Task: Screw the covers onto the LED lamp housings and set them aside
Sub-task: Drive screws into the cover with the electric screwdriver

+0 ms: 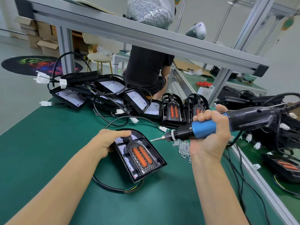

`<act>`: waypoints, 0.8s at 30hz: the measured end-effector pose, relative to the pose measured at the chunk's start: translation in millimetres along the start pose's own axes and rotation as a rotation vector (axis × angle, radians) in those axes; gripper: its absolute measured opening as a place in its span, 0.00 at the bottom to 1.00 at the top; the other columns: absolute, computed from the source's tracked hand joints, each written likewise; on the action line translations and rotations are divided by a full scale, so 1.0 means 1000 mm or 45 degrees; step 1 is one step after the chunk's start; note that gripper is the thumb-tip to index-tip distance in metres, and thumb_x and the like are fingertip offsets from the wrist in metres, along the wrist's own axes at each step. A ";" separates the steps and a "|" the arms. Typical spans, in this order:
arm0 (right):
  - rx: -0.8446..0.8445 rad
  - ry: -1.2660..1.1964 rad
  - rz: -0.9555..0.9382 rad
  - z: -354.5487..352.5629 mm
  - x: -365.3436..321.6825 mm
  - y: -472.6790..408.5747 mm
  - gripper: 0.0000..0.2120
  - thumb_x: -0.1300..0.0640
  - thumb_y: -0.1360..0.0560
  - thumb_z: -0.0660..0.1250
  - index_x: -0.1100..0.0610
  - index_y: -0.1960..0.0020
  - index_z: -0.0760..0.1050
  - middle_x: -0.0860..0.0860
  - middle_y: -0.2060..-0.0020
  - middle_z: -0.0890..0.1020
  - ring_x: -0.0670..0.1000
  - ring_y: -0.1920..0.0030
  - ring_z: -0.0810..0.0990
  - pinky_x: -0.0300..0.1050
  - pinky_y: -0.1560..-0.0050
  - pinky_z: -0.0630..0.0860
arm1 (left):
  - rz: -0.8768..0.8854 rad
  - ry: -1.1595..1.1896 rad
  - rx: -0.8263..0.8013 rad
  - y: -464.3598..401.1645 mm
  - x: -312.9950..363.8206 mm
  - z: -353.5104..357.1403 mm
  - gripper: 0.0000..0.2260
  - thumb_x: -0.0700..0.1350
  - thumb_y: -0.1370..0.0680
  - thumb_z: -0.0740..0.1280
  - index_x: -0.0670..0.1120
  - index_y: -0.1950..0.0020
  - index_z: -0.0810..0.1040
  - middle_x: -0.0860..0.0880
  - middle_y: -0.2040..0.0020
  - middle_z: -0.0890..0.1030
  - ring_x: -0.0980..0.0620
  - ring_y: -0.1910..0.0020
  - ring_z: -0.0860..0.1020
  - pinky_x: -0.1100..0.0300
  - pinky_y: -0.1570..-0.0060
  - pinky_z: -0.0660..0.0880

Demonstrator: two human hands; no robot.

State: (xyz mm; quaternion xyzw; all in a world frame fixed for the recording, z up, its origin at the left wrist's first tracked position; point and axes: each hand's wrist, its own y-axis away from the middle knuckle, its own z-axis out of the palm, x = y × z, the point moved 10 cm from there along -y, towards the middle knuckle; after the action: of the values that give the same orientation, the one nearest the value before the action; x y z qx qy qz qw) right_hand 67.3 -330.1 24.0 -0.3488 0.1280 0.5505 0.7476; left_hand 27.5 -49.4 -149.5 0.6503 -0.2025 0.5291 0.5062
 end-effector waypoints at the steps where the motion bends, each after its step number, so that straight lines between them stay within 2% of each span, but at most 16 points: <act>1: -0.005 0.012 -0.005 0.002 0.002 -0.001 0.11 0.64 0.34 0.62 0.54 0.53 0.71 0.47 0.74 0.73 0.47 0.71 0.72 0.40 0.64 0.72 | 0.007 0.115 -0.036 0.003 -0.002 0.006 0.23 0.41 0.39 0.78 0.35 0.47 0.80 0.39 0.53 0.83 0.43 0.60 0.81 0.55 0.60 0.79; 3: -0.013 0.035 -0.018 0.005 0.007 -0.002 0.11 0.65 0.34 0.62 0.54 0.53 0.71 0.48 0.73 0.73 0.47 0.71 0.72 0.40 0.63 0.72 | 0.052 0.275 -0.096 0.009 -0.003 0.015 0.20 0.39 0.42 0.77 0.36 0.52 0.81 0.40 0.57 0.84 0.46 0.67 0.82 0.59 0.69 0.78; 5: -0.021 0.070 -0.034 0.009 0.012 -0.003 0.11 0.65 0.34 0.63 0.54 0.54 0.71 0.48 0.74 0.73 0.47 0.71 0.72 0.41 0.63 0.72 | 0.111 0.380 -0.111 0.013 -0.005 0.020 0.12 0.36 0.37 0.75 0.38 0.55 0.81 0.40 0.58 0.84 0.47 0.68 0.82 0.60 0.72 0.78; 8: -0.034 0.104 -0.049 0.014 0.021 -0.005 0.11 0.66 0.34 0.63 0.55 0.54 0.71 0.47 0.75 0.73 0.47 0.72 0.72 0.41 0.63 0.72 | 0.161 0.483 -0.082 0.018 -0.011 0.021 0.08 0.35 0.31 0.73 0.38 0.52 0.80 0.40 0.57 0.84 0.45 0.64 0.82 0.57 0.65 0.79; 16: -0.063 0.172 -0.048 0.023 0.042 -0.007 0.11 0.68 0.34 0.63 0.57 0.54 0.72 0.49 0.75 0.73 0.49 0.73 0.73 0.41 0.66 0.73 | 0.332 0.476 -0.032 0.028 -0.008 0.019 0.09 0.36 0.30 0.73 0.39 0.51 0.81 0.41 0.54 0.85 0.42 0.56 0.82 0.48 0.49 0.78; 24: -0.129 0.243 -0.053 0.034 0.052 -0.006 0.11 0.67 0.34 0.64 0.56 0.54 0.72 0.49 0.75 0.74 0.50 0.72 0.73 0.43 0.62 0.72 | 0.345 0.472 -0.028 0.031 -0.004 0.020 0.11 0.36 0.31 0.74 0.40 0.49 0.80 0.42 0.53 0.85 0.42 0.55 0.83 0.49 0.49 0.78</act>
State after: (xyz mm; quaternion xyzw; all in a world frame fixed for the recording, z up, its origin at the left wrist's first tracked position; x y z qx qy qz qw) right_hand 84.9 -270.2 20.9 -0.4398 0.1633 0.5048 0.7246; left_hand 10.7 -80.7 -137.6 0.5032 -0.1975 0.7004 0.4661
